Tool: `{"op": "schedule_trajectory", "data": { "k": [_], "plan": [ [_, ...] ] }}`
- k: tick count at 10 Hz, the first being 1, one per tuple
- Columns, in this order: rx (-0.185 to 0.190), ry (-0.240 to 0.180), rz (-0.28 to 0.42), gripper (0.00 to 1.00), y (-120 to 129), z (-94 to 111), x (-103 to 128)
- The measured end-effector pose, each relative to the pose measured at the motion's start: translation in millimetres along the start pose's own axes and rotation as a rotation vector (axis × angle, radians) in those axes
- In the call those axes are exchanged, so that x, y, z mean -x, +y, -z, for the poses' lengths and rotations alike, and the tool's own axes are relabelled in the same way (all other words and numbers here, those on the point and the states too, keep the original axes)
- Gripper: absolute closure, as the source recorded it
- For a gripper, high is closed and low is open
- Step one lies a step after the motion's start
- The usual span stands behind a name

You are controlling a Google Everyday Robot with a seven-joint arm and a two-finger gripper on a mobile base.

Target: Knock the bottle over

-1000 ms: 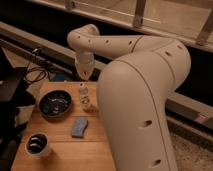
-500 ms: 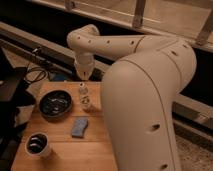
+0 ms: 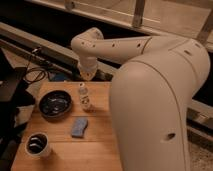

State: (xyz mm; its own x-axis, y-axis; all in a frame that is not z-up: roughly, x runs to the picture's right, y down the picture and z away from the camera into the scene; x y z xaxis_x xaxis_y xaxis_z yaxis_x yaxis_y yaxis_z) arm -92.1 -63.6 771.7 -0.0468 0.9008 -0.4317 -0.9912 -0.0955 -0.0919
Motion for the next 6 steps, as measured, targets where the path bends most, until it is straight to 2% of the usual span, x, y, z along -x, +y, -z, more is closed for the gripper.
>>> {"op": "schedule_trajectory", "data": {
  "k": [1,3,5,6],
  "plan": [
    [0.003,-0.017,0.009,1.0,9.8,2.5,5.5],
    [0.005,-0.026,0.015,1.0,11.2,3.8,15.6],
    [0.02,0.001,0.014,1.0,10.5,-3.2,24.2],
    [0.026,0.031,0.013,1.0,10.5,-11.6,27.4]
  ]
}}
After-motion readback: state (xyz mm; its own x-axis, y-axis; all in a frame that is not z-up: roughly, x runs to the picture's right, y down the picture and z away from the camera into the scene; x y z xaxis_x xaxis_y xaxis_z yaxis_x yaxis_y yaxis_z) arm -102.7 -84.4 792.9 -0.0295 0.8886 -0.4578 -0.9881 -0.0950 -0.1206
